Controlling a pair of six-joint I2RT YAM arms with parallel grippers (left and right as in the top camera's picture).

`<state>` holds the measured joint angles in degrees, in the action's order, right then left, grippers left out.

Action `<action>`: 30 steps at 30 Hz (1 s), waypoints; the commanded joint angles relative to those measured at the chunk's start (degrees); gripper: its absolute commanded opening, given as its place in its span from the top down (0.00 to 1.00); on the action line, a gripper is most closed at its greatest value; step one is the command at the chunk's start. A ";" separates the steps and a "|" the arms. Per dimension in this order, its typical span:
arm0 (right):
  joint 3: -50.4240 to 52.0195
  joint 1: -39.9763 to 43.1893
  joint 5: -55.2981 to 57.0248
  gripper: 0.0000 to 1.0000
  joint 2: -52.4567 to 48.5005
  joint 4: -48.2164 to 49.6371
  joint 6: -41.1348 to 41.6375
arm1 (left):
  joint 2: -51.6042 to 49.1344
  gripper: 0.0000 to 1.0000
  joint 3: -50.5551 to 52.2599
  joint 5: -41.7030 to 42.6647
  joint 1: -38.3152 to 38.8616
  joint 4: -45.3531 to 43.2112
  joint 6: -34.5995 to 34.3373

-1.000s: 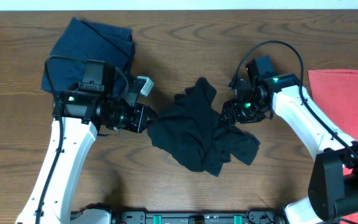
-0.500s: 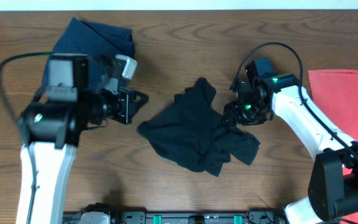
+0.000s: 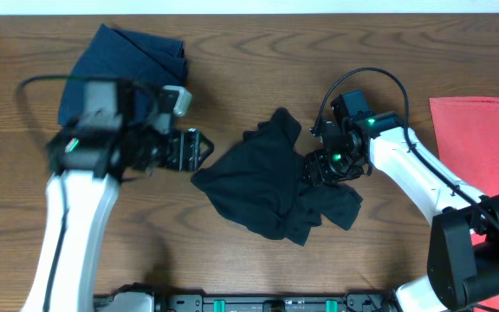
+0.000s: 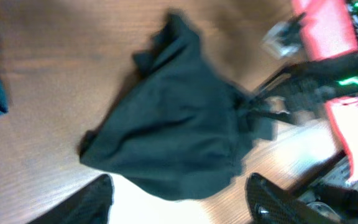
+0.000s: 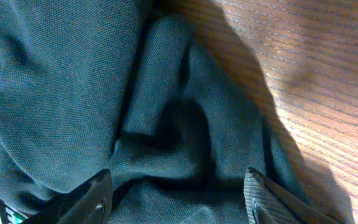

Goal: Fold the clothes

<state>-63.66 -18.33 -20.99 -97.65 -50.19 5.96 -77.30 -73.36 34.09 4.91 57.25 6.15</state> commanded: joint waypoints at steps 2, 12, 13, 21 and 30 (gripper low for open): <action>0.31 -0.37 -0.48 0.34 0.24 0.11 0.87 | -14.73 0.26 2.16 5.79 -0.17 -4.57 6.75; 0.31 -0.39 -0.46 0.34 0.22 0.17 2.05 | -35.89 0.25 2.16 12.24 0.22 -14.47 13.68; 0.31 -0.39 -0.46 0.34 0.24 0.17 2.19 | -36.74 0.25 2.16 12.31 0.33 -14.51 14.21; 0.31 -0.39 -0.46 0.34 0.22 0.33 2.40 | -38.23 0.47 2.16 13.97 1.49 -13.84 16.52; 0.31 -0.39 -0.46 0.34 0.22 0.57 2.40 | -38.16 0.93 2.14 18.38 2.99 -8.66 18.21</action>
<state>-63.61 -18.33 -21.02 -97.65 -49.80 7.46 -115.74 -71.42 50.48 7.75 47.66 23.00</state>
